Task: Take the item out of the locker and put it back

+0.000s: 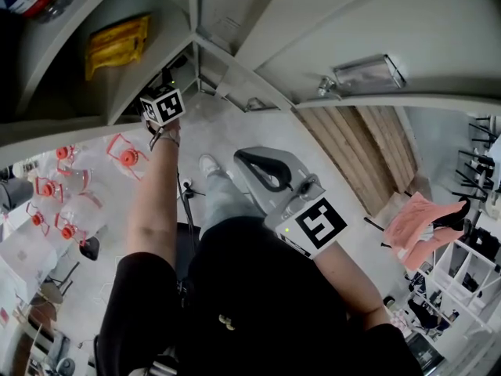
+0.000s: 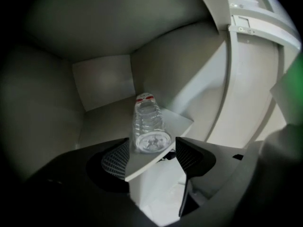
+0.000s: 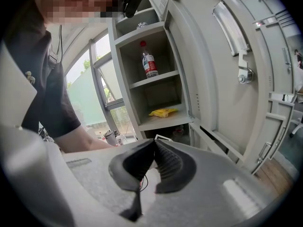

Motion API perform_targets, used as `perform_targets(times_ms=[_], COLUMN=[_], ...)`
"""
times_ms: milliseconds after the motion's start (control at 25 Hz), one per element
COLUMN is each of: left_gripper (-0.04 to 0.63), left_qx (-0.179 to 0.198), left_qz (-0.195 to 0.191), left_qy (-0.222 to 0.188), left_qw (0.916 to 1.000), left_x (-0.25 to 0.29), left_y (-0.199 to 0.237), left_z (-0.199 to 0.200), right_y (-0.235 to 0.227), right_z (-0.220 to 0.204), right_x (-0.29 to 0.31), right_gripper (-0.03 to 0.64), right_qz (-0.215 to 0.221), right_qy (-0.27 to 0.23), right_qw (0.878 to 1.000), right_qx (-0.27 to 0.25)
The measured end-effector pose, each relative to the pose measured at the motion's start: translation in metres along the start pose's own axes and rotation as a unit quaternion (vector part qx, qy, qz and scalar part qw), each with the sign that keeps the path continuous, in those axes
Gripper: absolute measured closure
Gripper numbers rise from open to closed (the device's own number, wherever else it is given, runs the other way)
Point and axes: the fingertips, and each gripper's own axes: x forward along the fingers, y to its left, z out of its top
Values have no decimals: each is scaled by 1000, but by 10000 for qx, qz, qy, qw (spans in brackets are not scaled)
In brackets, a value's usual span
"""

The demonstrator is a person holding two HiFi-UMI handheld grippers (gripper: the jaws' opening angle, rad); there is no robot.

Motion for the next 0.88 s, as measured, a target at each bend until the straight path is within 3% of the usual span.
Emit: perform_targets(times_ms=[560,880], left_gripper=[302,436], left_qx=[-152,-95], left_qz=[-270,-381], left_qy=[-138,-389], left_qw=[9994,9985], left_x=[-61,-116], left_y=[-9,-13], left_z=[-1,12], right_y=[9,11], right_z=[1,4], right_x=[-16,-30], right_gripper=[620,620], right_qz=[136,262], right_qy=[-234,-398], right_qw=[9995,9984], right_qx=[-170,-308])
